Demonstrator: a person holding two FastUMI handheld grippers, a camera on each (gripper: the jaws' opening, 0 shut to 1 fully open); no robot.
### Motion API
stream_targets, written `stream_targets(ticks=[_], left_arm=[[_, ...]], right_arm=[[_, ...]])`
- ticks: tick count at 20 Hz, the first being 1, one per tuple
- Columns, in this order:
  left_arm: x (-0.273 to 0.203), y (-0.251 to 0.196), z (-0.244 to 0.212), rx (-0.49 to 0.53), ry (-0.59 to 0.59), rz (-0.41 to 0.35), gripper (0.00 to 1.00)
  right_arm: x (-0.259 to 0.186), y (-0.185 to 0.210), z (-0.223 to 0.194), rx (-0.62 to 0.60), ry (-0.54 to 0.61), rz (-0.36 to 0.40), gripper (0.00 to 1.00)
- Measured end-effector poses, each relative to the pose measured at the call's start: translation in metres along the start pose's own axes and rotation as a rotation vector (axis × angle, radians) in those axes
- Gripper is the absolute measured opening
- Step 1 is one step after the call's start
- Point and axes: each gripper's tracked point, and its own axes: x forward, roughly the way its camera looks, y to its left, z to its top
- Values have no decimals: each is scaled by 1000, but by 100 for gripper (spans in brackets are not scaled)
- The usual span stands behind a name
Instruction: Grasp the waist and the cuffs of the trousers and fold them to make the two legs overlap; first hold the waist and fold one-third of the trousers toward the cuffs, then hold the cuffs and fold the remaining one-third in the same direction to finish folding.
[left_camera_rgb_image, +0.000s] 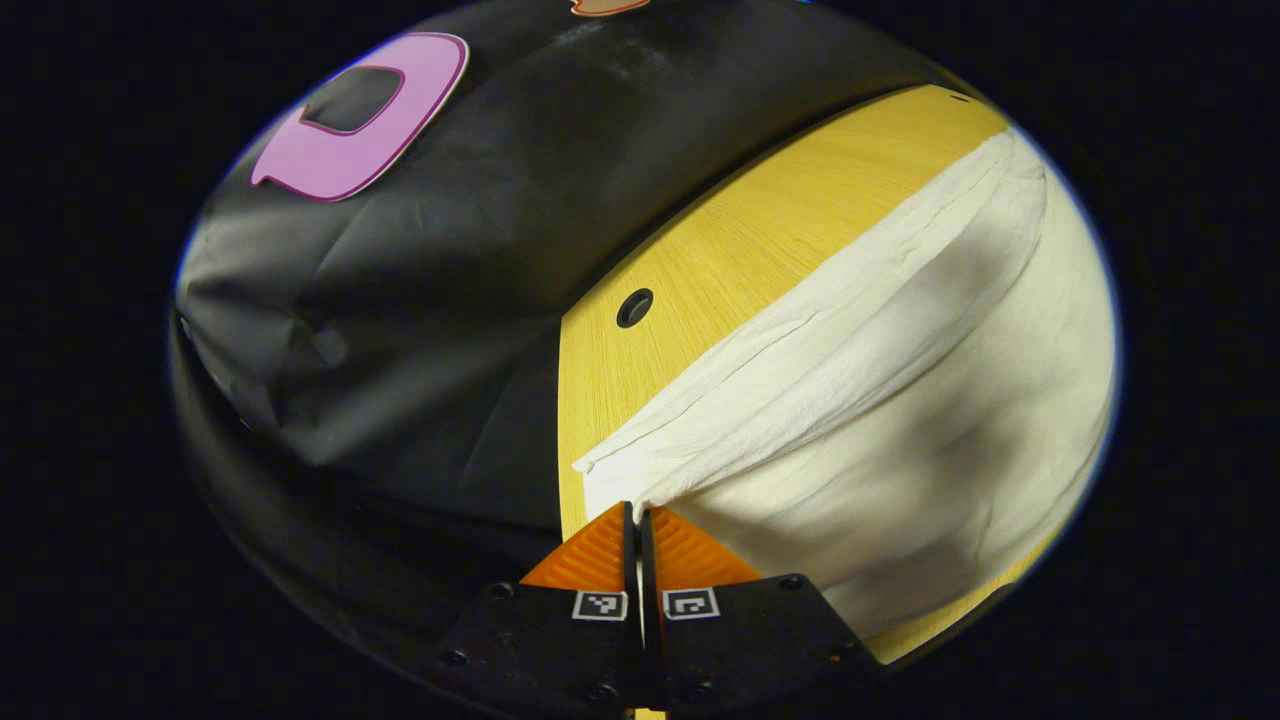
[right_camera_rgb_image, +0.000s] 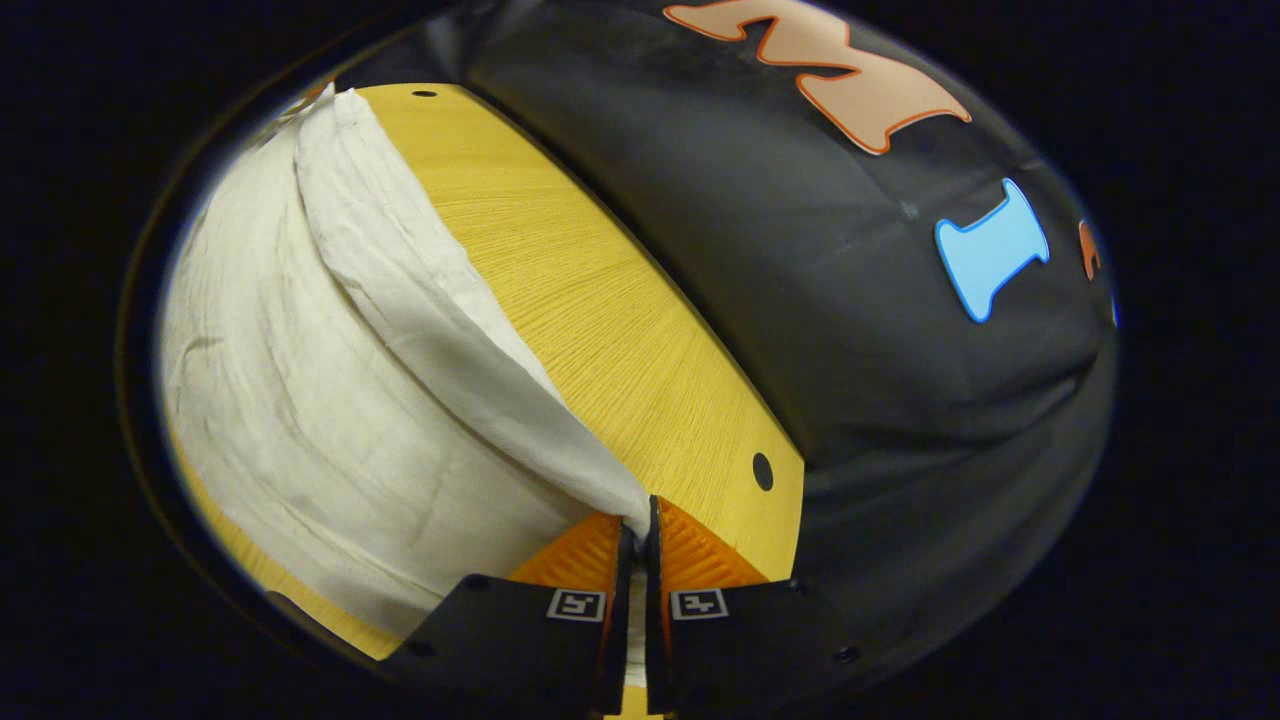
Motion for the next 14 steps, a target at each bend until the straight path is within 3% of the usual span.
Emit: stream_targets(ticks=[2,4,5,6,7,8,10,11,14], left_arm=[[2,-4,3,-9,1,9,0],[0,-10,7,-45,-15,2,2],[-3,-11,11,-64,-26,5,41],[-9,-10,18,-76,-48,14,38],[-15,-11,22,-93,-64,12,53],[-21,-12,28,-116,-82,14,56],[-38,-15,37,-178,-122,9,78],[-49,-15,49,-216,-146,3,99],[-81,-25,77,-322,-249,-34,95]], right_arm=[[6,0,0,38,23,-16,11],[2,-7,4,74,9,-39,46],[-2,-9,10,99,-17,-39,64],[-11,-16,14,131,-28,-59,81],[-16,-25,12,164,-38,-82,98],[-23,-31,14,218,-57,-94,100],[-39,-39,14,345,-90,-99,98],[-45,-42,12,405,-104,-100,98],[-63,-52,-5,575,-118,-101,98]])
